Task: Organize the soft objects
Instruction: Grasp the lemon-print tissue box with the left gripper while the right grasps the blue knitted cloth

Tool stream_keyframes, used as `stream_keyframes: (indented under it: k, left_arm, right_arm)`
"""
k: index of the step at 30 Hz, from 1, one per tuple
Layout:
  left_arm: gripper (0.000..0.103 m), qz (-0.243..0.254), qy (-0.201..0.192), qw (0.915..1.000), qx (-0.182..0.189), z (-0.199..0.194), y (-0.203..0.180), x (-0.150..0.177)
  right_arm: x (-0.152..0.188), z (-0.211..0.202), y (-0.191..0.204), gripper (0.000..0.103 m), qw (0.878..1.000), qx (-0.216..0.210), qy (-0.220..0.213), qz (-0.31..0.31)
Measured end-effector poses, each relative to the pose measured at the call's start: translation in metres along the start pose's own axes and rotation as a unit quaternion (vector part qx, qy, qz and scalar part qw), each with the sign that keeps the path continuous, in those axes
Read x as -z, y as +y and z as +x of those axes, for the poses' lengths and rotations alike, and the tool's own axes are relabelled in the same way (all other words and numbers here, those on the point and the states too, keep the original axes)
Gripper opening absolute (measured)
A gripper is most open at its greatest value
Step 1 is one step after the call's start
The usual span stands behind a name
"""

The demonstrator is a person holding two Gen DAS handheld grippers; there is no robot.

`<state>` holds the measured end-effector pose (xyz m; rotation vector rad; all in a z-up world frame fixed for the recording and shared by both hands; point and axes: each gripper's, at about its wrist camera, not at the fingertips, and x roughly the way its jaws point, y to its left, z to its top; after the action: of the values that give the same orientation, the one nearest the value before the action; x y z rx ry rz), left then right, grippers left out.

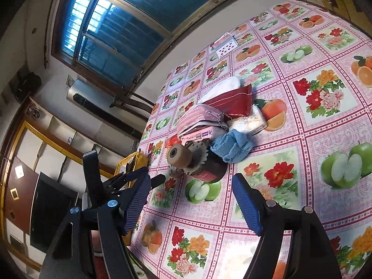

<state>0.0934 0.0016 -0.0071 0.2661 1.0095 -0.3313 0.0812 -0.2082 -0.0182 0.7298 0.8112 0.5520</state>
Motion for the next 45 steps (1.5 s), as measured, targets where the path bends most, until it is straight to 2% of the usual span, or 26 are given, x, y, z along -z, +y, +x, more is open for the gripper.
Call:
stream_keyframes:
  k: [2, 6, 10, 17, 21, 23, 27, 30, 34, 36, 37, 38, 40, 43, 44, 45]
  left_arm:
    - [0.077, 0.029, -0.001, 0.9995, -0.015, 0.005, -0.002, -0.005]
    - [0.077, 0.078, -0.010, 0.9967, -0.021, 0.014, -0.005, -0.014]
    - [0.077, 0.134, -0.005, 0.9902, -0.039, 0.026, -0.011, -0.018]
    - [0.077, 0.193, 0.025, 0.9806, 0.027, 0.042, -0.016, -0.020]
    - [0.078, 0.213, 0.049, 0.9748, 0.041, 0.055, -0.020, -0.019]
    - [0.077, 0.204, 0.051, 0.9760, 0.056, 0.055, -0.019, -0.022]
    - [0.078, 0.190, 0.054, 0.9783, 0.063, 0.059, -0.019, -0.025]
    - [0.078, 0.173, 0.057, 0.9811, 0.066, 0.060, -0.017, -0.026]
    - [0.064, 0.138, 0.063, 0.9855, 0.076, 0.062, -0.011, -0.028]
    - [0.063, 0.129, 0.065, 0.9870, 0.071, 0.062, -0.010, -0.028]
    - [0.061, 0.123, 0.067, 0.9878, 0.069, 0.062, -0.010, -0.027]
    - [0.060, 0.118, 0.068, 0.9884, 0.067, 0.061, -0.010, -0.026]
    - [0.058, 0.114, 0.064, 0.9895, 0.062, 0.058, -0.011, -0.023]
    - [0.057, 0.088, 0.059, 0.9927, 0.058, 0.055, -0.009, -0.018]
    - [0.056, 0.079, 0.055, 0.9937, 0.058, 0.053, -0.008, -0.017]
    - [0.056, 0.070, 0.051, 0.9945, 0.059, 0.051, -0.007, -0.016]
  right_arm:
    - [-0.004, 0.001, -0.004, 0.075, 1.000, -0.001, -0.001, 0.003]
    - [-0.012, 0.010, -0.006, 0.075, 1.000, -0.002, 0.002, 0.001]
    - [-0.021, 0.022, -0.008, 0.075, 1.000, 0.010, 0.011, -0.003]
    - [-0.029, 0.033, -0.017, 0.076, 1.000, 0.018, 0.023, 0.000]
    - [-0.034, 0.039, -0.020, 0.076, 0.999, 0.027, 0.027, -0.005]
    - [-0.037, 0.045, -0.021, 0.076, 0.999, 0.033, 0.032, -0.012]
    - [-0.044, 0.057, -0.021, 0.076, 0.997, 0.048, 0.043, -0.029]
    - [-0.046, 0.069, -0.027, 0.076, 0.997, 0.057, 0.059, -0.015]
    - [-0.047, 0.084, -0.037, 0.076, 0.997, 0.040, 0.068, 0.019]
    - [-0.045, 0.092, -0.040, 0.075, 0.995, 0.052, 0.078, 0.025]
    - [-0.043, 0.095, -0.043, 0.073, 0.995, 0.052, 0.079, 0.030]
    - [-0.040, 0.097, -0.047, 0.062, 0.995, 0.041, 0.081, 0.037]
    - [-0.036, 0.097, -0.054, 0.061, 0.995, 0.025, 0.078, 0.048]
    - [-0.031, 0.085, -0.055, 0.053, 0.997, 0.024, 0.066, 0.045]
    - [-0.029, 0.081, -0.055, 0.048, 0.997, 0.025, 0.060, 0.043]
    - [-0.029, 0.075, -0.056, 0.035, 0.997, 0.024, 0.052, 0.044]
